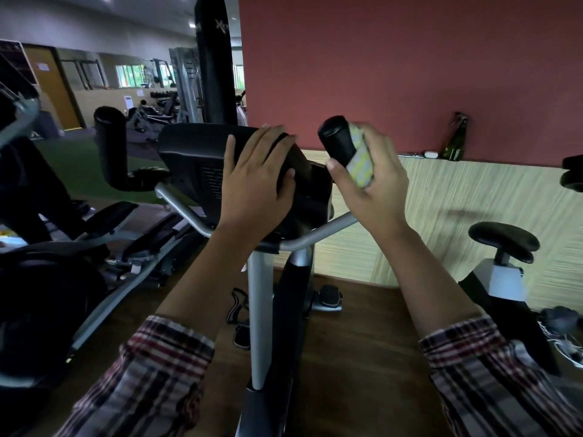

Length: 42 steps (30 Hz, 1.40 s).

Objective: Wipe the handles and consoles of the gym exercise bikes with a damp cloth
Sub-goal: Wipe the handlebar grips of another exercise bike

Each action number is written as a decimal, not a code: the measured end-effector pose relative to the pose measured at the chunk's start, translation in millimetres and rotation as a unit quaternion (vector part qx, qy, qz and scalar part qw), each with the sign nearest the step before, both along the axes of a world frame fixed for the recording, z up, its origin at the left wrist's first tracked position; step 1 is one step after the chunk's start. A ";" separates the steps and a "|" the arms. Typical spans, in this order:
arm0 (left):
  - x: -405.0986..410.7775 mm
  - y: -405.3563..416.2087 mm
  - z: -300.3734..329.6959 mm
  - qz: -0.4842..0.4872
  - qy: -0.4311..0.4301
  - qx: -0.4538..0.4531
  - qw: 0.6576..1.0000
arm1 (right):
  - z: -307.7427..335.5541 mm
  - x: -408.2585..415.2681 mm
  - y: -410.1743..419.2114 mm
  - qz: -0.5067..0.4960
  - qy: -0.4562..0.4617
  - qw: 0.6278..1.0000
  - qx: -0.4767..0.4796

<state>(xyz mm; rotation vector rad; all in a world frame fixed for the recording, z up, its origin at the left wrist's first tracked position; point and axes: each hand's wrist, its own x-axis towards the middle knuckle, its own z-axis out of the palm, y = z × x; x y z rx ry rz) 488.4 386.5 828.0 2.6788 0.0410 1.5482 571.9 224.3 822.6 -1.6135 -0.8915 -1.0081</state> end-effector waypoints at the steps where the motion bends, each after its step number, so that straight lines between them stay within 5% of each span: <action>1: -0.6 -1.1 0.9 -0.001 0.002 -0.008 1.000 | -6.1 4.1 -5.0 0.010 0.010 1.000 -0.004; 9: -8.9 -28.4 23.6 -0.022 -0.010 -0.116 0.993 | 7.5 13.0 -6.1 0.057 -0.035 0.996 -0.058; 13: -9.7 -51.1 35.2 -0.086 -0.008 -0.165 0.982 | -4.3 26.4 -20.5 0.168 -0.006 0.983 -0.080; 23: 3.5 -66.1 33.0 -0.079 -0.035 -0.160 0.983 | -4.7 43.8 -25.8 0.310 0.021 0.946 -0.096; 42: 4.1 -81.3 28.9 0.001 -0.077 -0.120 0.990 | -6.2 53.4 -28.4 0.379 0.047 0.919 -0.097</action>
